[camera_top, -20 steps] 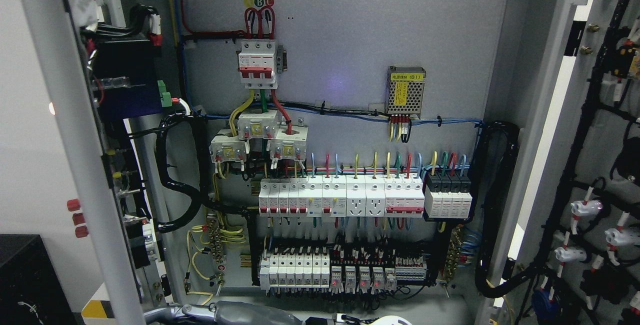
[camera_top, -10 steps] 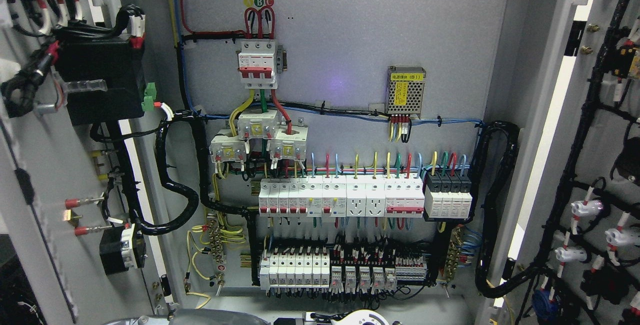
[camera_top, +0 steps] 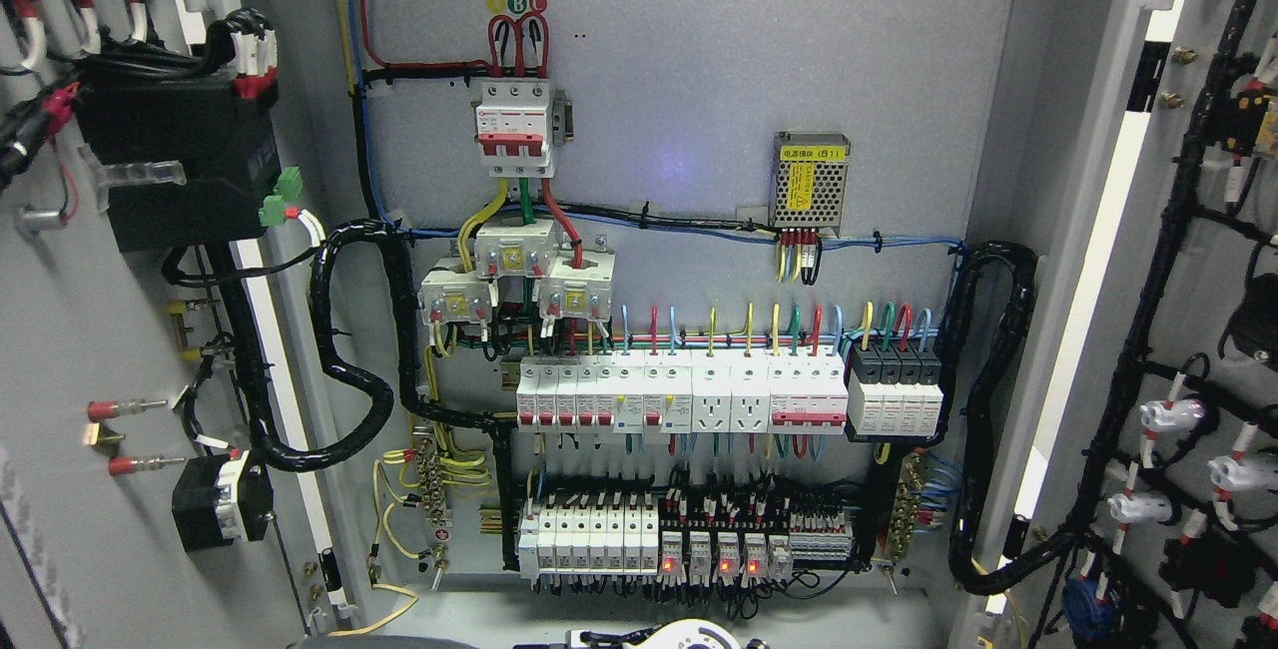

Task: Open door with both hands
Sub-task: 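Sweep the right hand outward, swinging the door fully open, then withdraw the right hand down and out of the cabinet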

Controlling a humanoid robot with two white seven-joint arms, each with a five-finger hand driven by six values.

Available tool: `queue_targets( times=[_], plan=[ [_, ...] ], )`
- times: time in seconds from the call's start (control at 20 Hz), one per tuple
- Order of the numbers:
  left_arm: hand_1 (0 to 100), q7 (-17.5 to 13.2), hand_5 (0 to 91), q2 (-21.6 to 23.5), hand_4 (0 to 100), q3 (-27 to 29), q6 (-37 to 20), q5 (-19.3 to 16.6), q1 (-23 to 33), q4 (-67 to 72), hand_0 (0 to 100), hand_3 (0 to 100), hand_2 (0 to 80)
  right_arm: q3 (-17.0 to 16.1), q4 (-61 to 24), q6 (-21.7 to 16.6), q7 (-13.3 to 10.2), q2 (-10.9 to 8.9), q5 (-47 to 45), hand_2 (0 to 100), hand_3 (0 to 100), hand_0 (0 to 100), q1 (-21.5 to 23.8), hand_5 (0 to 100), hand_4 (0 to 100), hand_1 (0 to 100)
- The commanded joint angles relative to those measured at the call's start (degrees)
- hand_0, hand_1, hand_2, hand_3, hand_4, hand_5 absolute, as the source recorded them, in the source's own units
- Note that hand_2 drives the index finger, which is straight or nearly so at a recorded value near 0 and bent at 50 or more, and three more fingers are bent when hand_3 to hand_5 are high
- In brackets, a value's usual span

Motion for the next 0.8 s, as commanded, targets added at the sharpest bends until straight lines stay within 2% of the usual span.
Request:
queue_targets(
  times=[0.0, 0.2, 0.45, 0.5, 0.6, 0.75],
  plan=[
    [0, -0.02, 0.0, 0.0, 0, 0.7, -0.01, 0.0, 0.0, 0.0, 0, 0, 0.0, 0.19, 1.14, -0.16, 0.0, 0.95, -0.09, 0, 0, 0, -0.14, 0, 0, 0],
    [0, -0.02, 0.0, 0.0, 0, 0.7, -0.01, 0.0, 0.0, 0.0, 0, 0, 0.0, -2.26, 2.36, -0.33, 0.0, 0.24, -0.09, 0, 0, 0, 0.56, 0, 0, 0],
    [0, -0.02, 0.0, 0.0, 0, 0.7, -0.01, 0.0, 0.0, 0.0, 0, 0, 0.0, -9.9, 3.34, -1.38, 0.09, -4.76, -0.44, 0, 0, 0, 3.02, 0, 0, 0],
    [0, -0.02, 0.0, 0.0, 0, 0.7, -0.01, -0.26, 0.0, 0.0, 0, 0, 0.0, -11.57, 3.07, -2.34, 0.09, -6.25, -0.53, 0, 0, 0, 3.72, 0, 0, 0],
    [0, -0.2, 0.0, -0.17, 0, 0.79, -0.01, -0.26, 0.0, 0.0, 0, 0, 0.0, -14.21, 2.9, -6.29, 0.0, -9.06, -0.27, 0, 0, 0, 5.39, 0, 0, 0],
    [0, -0.37, 0.0, -0.09, 0, 0.61, -0.01, -0.18, 0.0, 0.0, 0, 0, 0.0, -18.26, 1.06, -14.98, 0.0, -14.42, -0.53, 0, 0, 0, 10.12, 0, 0, 0]
  ],
)
